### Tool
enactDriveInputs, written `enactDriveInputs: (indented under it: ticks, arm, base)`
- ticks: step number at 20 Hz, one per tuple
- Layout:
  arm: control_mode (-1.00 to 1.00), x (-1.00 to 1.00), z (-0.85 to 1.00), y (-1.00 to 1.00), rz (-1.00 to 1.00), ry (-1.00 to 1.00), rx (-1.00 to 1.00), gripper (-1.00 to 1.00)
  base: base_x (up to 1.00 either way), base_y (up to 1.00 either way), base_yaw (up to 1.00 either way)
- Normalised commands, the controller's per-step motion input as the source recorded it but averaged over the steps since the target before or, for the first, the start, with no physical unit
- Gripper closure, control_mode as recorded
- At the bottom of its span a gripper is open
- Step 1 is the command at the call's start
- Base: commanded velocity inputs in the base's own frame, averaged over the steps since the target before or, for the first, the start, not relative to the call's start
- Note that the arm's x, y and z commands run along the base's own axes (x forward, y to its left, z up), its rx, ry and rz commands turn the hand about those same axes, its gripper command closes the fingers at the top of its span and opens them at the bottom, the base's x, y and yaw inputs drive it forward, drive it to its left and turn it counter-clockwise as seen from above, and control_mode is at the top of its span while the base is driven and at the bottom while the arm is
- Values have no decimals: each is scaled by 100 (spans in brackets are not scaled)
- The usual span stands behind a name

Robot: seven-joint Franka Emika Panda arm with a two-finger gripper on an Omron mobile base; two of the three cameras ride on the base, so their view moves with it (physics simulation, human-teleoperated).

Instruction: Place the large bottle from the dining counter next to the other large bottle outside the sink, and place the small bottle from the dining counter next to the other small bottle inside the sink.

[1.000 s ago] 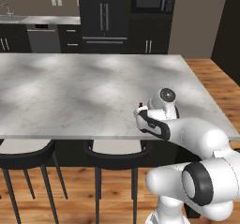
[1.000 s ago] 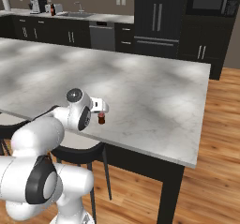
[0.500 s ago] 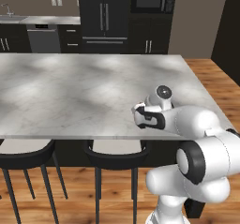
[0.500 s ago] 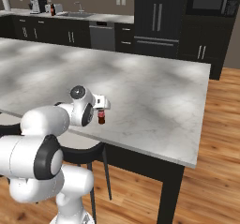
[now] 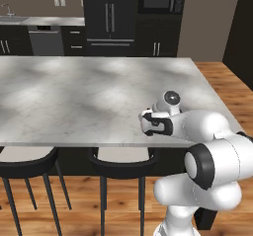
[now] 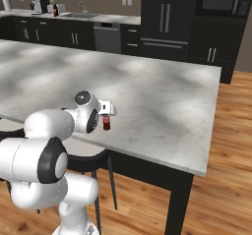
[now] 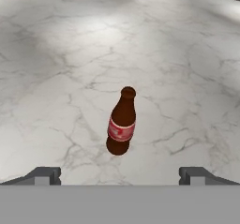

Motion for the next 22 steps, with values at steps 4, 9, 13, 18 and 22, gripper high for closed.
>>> enactDriveInputs:
  ticks: [4, 9, 13, 18, 22]
  arm:
    - [-100, 9, -11, 0, 0, 0, 0, -100]
    - [-100, 11, -13, 0, 0, 0, 0, -100]
    - [-100, 8, -12, 0, 0, 0, 0, -100]
    - [-100, 9, -9, 0, 0, 0, 0, -100]
    - [-100, 16, -1, 0, 0, 0, 0, -100]
  base:
    - [0, 0, 0]
    - [0, 0, 0]
    - [0, 0, 0]
    - [0, 0, 0]
    - [0, 0, 0]
